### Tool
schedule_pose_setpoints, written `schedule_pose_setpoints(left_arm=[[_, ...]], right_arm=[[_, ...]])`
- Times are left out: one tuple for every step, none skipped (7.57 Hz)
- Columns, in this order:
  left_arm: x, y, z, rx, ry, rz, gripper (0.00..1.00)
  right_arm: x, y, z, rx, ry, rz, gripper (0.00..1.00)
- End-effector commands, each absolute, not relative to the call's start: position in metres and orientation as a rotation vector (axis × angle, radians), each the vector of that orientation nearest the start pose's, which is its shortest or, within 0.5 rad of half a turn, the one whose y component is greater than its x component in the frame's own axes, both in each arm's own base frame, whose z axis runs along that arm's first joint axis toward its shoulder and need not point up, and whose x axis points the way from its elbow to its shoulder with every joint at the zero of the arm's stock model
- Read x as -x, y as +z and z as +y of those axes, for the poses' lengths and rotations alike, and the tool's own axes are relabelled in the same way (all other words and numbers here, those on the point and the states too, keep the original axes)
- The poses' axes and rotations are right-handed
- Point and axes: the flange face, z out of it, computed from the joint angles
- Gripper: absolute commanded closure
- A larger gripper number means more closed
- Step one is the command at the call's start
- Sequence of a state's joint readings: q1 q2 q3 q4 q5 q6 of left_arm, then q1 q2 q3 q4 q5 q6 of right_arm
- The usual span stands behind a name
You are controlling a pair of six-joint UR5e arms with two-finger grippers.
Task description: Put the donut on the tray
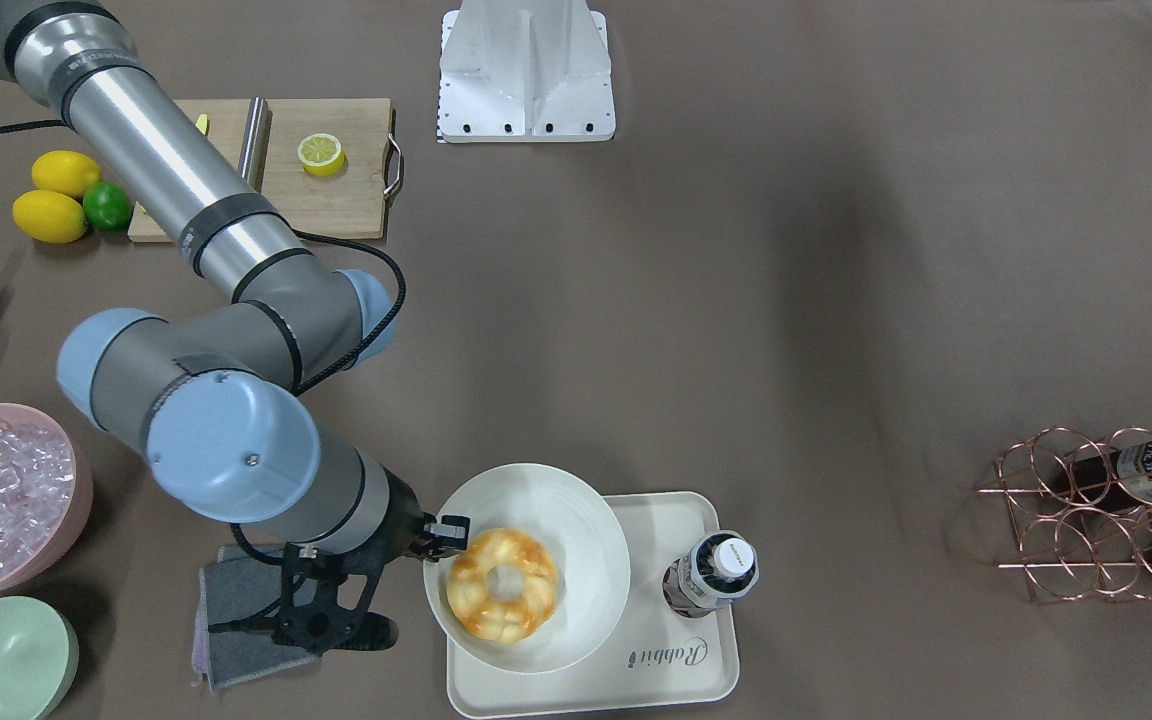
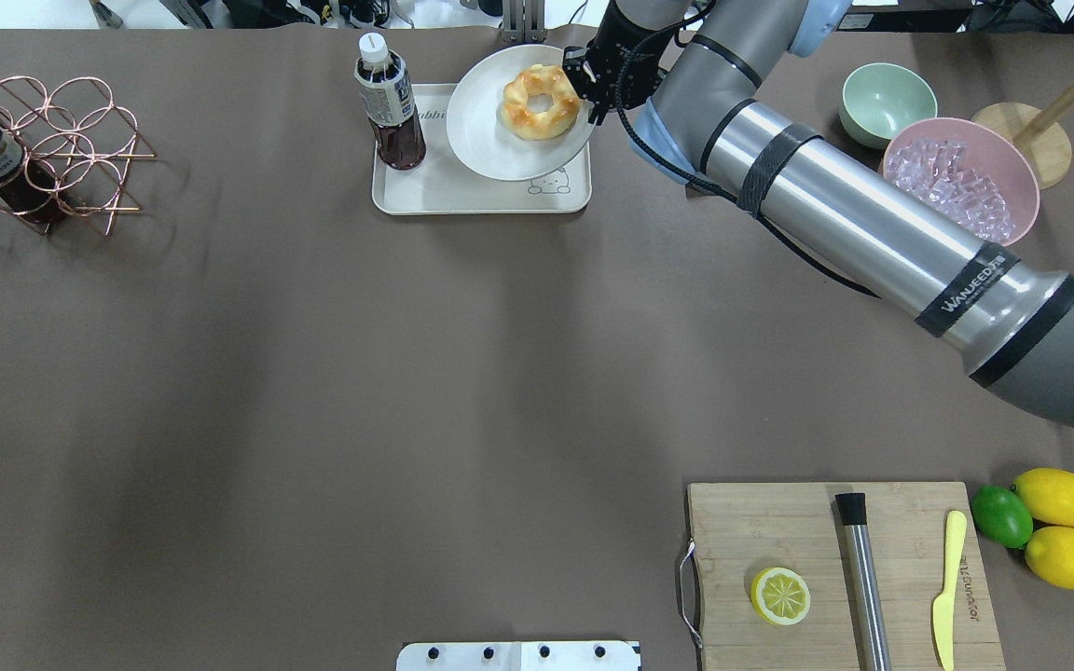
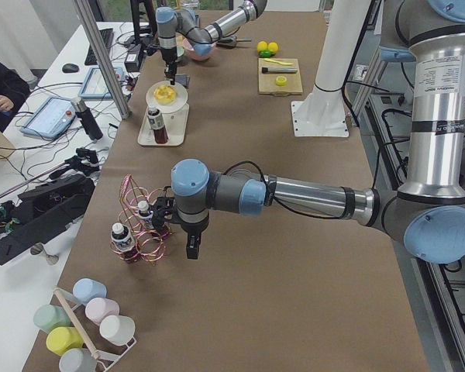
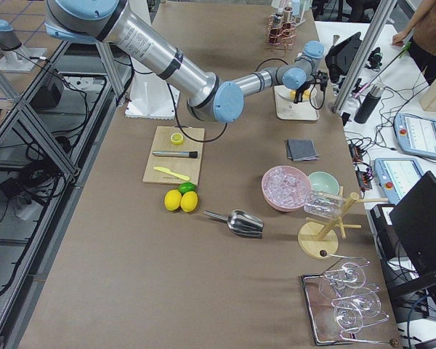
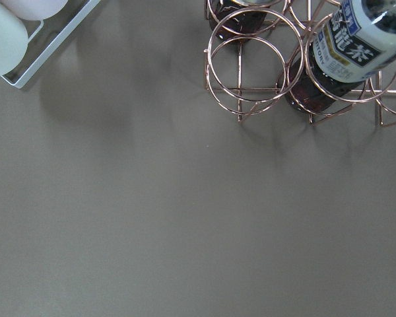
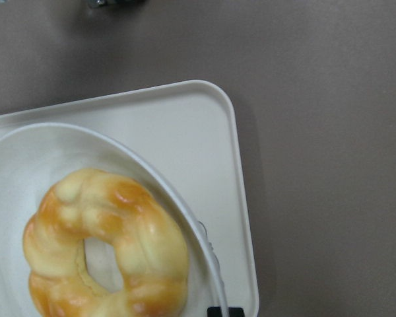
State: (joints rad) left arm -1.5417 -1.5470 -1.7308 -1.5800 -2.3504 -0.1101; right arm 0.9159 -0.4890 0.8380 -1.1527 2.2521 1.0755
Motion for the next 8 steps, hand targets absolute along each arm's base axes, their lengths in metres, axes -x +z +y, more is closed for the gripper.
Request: schedule_pose_setpoints(left_arm=[[0.049, 0.590, -0.489, -0.084, -0.020, 0.786, 0.01], [0.049, 0.590, -0.489, -0.084, -0.020, 0.786, 0.01], [0.049, 0.590, -0.489, -0.084, -0.020, 0.786, 0.01], [0.049, 0.590, -0.489, -0.084, -0.020, 0.786, 0.01], [0.049, 0.590, -0.489, -0.084, -0.020, 0.786, 0.01], [0.049, 0.590, -0.489, -0.084, -0.020, 0.786, 0.01], [0.049, 0.590, -0.489, -0.084, -0.020, 0.786, 0.01], [0.049, 0.590, -0.489, -0.084, -0.019, 0.785, 0.01]], right_arm=[[0.525, 0.222, -0.715, -0.053, 0.092, -0.951, 1.00], [0.534, 0.232, -0.717, -0.071, 0.094, -0.943, 1.00], [0.535, 0.230, -0.718, -0.077, 0.096, -0.940, 1.00], [0.544, 0.223, -0.716, -0.080, 0.092, -0.935, 1.00], [0.546, 0.230, -0.718, -0.088, 0.096, -0.928, 1.00], [0.552, 0.239, -0.717, -0.108, 0.101, -0.915, 1.00], [0.552, 0.243, -0.718, -0.109, 0.105, -0.907, 1.00], [0.551, 0.247, -0.721, -0.128, 0.118, -0.889, 1.00]])
